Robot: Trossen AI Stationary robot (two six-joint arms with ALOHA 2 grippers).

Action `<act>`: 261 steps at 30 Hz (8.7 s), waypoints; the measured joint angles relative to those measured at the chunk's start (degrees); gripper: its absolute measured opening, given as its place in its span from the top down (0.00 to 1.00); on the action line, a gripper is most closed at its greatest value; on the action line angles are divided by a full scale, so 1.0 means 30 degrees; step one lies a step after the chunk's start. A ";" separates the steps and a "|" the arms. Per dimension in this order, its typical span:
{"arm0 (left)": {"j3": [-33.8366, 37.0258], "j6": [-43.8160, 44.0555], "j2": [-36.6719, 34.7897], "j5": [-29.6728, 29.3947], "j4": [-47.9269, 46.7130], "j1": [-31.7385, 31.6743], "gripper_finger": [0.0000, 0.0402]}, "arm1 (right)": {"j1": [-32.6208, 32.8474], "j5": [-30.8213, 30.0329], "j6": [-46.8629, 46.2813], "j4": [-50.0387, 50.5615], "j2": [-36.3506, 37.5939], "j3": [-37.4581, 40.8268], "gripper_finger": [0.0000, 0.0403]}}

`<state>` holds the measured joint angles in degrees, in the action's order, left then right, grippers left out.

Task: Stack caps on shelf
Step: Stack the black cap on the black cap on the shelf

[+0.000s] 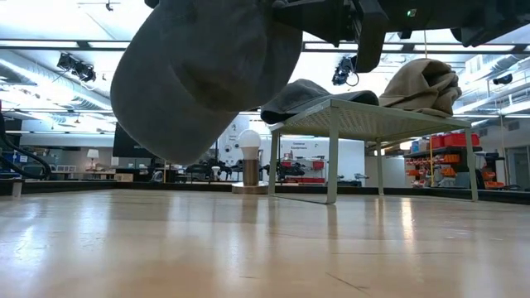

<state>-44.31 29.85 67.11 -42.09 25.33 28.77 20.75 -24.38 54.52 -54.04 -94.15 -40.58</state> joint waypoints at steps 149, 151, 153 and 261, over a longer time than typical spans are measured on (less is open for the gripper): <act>-0.4065 -0.3316 0.7056 2.7053 -0.3412 -0.3902 0.98 | -0.1343 1.7809 -1.4328 1.3540 0.2604 -0.3989 0.95; -0.4053 -0.3352 0.6828 2.7721 -0.3677 -0.4126 0.98 | -0.1478 1.7144 -1.4588 1.4264 0.3402 -0.3985 0.91; -0.4047 -0.3456 0.6514 2.8084 -0.3845 -0.4326 0.99 | -0.1503 1.6315 -1.4549 1.5430 0.4431 -0.3985 0.88; -1.3194 -0.8726 1.1213 2.3896 -0.3352 -1.6130 0.97 | 0.1606 -1.7237 -1.5626 1.7050 0.9653 0.0364 0.93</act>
<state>-83.90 3.68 100.75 29.60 15.28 -19.61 25.57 -76.09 7.64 -2.89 -65.19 -39.48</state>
